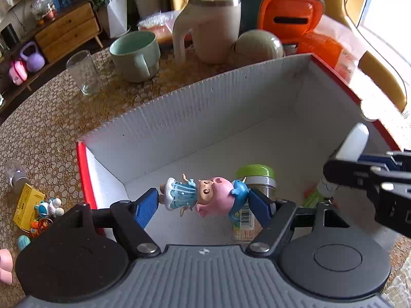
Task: Organize rigid objects
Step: 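Carry the glue stick and pig figurine into the red box with both tools, then open both tools to release the glue stick and figurine in the box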
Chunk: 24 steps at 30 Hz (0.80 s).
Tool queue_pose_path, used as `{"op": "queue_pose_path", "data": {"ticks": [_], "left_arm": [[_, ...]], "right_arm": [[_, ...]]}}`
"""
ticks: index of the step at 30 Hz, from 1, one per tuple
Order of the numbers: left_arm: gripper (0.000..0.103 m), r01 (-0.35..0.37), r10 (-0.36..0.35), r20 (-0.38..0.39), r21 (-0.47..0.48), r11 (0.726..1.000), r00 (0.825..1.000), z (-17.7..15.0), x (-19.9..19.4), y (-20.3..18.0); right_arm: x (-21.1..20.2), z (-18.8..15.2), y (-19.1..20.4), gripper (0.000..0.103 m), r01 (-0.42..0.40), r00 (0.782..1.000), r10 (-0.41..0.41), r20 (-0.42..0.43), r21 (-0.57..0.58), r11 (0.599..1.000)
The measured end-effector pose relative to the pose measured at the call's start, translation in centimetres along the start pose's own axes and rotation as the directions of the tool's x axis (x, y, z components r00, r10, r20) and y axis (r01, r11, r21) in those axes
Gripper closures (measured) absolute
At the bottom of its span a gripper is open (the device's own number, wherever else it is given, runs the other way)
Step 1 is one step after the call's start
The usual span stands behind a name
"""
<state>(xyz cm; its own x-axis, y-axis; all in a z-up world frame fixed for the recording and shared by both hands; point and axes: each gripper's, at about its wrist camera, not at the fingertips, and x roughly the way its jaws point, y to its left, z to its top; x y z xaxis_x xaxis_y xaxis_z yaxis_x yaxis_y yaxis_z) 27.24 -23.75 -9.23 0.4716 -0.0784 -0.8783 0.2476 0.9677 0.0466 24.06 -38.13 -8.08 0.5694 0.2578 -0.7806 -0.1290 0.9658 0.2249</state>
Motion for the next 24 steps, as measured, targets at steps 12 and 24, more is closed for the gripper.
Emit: {"op": "queue_pose_path", "data": {"ticks": [12,24], "left_arm": [[0.029,-0.032,0.037,-0.081,0.055,0.998,0.996,0.2,2.0,-1.6],[0.028,0.032,-0.026,-0.145,0.034,0.999,0.989,-0.3,1.7,-1.5]], "right_arm": [[4.5,1.0,-1.3,0.078,0.112,0.987,-0.109,-0.117,0.019,0.993],[2.6,-0.2,-0.5,0.043,0.051,0.995,-0.05,-0.089,0.009,0.999]]}}
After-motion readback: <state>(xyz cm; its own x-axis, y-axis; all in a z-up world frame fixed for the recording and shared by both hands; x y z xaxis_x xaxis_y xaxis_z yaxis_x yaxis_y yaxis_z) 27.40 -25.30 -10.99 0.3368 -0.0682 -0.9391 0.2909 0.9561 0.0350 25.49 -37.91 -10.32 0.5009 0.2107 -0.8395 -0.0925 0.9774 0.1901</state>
